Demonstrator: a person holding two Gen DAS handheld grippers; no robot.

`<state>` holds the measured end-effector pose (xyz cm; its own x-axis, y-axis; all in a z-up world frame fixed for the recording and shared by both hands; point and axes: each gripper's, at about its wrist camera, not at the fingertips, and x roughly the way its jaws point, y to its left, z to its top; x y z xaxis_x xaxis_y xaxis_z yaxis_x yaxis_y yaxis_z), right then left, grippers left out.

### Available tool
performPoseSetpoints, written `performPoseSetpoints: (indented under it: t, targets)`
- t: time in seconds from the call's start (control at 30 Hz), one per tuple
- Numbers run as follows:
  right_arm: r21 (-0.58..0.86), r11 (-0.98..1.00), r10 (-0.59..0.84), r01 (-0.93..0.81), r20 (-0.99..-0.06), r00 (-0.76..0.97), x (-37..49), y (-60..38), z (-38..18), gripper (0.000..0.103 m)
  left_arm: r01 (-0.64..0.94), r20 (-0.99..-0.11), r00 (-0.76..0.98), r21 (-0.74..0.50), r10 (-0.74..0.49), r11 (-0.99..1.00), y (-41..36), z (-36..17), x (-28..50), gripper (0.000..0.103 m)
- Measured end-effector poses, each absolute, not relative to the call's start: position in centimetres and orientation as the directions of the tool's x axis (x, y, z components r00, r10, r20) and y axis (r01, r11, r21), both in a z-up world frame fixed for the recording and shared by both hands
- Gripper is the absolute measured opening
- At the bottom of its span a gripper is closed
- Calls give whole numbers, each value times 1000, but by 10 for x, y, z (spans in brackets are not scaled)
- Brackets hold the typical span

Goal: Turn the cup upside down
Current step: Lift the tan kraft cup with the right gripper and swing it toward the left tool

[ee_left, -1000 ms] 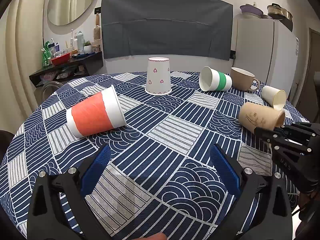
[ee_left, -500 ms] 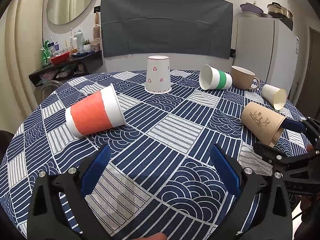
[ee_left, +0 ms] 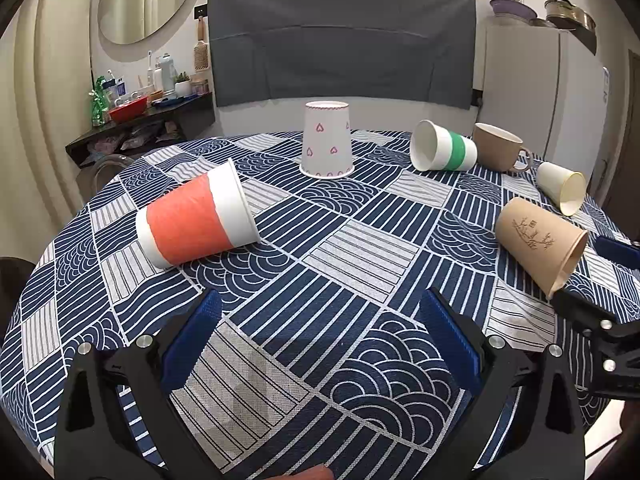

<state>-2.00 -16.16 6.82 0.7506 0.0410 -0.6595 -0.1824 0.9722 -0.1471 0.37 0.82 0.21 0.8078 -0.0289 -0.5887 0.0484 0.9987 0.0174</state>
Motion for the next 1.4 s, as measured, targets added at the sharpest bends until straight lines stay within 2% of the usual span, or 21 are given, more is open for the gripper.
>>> performPoseSetpoints:
  t: [0.53,0.83,1.03,1.13,1.27,1.4]
  targets:
    - [-98,991,4,-93,-668,744,-22,-224,72,90,-5,-631,775,54,38,999,6,-3,11,97]
    - [-61,997,-9,-45,-690,724,-2,-261,61,90,-29,-688,722,80,76,996,7,-9,21,97]
    - [-79,996,-35,-29,-706,707,21,-275,49,91,-46,-681,726,93,97,995,6,-8,21,97]
    - [-84,996,-37,-34,-718,695,32,-279,43,91,-41,-699,706,119,113,992,0,-10,27,97]
    - [-80,994,-14,-68,-747,665,42,-277,37,91,-23,-730,680,64,63,998,-8,-6,37,97]
    - [-104,988,-9,-116,-781,624,49,-269,30,94,-25,-699,712,74,70,997,-31,17,42,97]
